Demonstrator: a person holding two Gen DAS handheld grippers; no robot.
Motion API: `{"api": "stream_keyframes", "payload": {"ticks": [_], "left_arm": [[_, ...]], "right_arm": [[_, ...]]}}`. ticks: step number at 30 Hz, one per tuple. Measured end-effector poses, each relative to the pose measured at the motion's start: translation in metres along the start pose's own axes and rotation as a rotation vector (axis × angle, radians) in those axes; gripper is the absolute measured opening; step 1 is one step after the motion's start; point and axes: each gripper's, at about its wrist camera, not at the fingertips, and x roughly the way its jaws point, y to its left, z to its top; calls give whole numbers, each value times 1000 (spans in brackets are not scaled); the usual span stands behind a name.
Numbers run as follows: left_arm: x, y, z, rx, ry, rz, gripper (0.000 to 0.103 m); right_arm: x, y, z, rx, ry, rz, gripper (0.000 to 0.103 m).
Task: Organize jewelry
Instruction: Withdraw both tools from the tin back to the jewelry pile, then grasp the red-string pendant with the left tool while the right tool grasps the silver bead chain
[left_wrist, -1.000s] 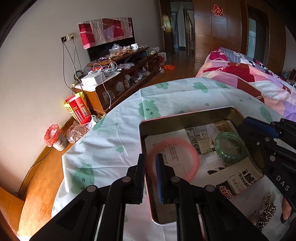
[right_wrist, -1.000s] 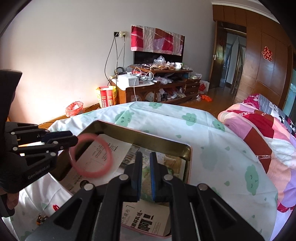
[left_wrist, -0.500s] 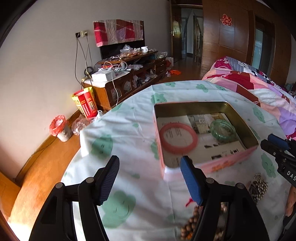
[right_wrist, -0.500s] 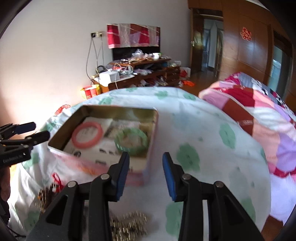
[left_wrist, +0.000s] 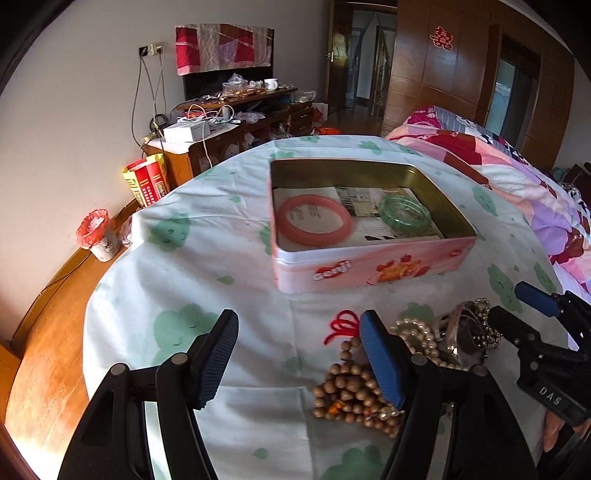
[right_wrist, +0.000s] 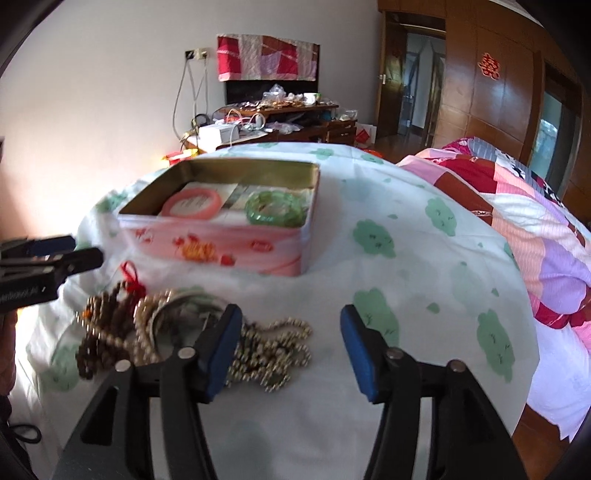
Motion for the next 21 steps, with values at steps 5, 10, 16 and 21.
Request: {"api": "stream_keyframes", "payload": {"ticks": [5,10,16,21], "left_arm": [[13,-8,-1,16,24,-5,68],[26,-9,-4,8,66,-69,36],[14,-10,-5,3,43,-127,0],[-22,5,3,-40,-58,-149,0]], "right_arm": [[2,1,-6,-13,3,-13,59],[1,-1,-7,-3,-5,-10,63],[2,2,-8,-7,-6,-13,65],[3,-3,-8,25,0,-5,65]]}}
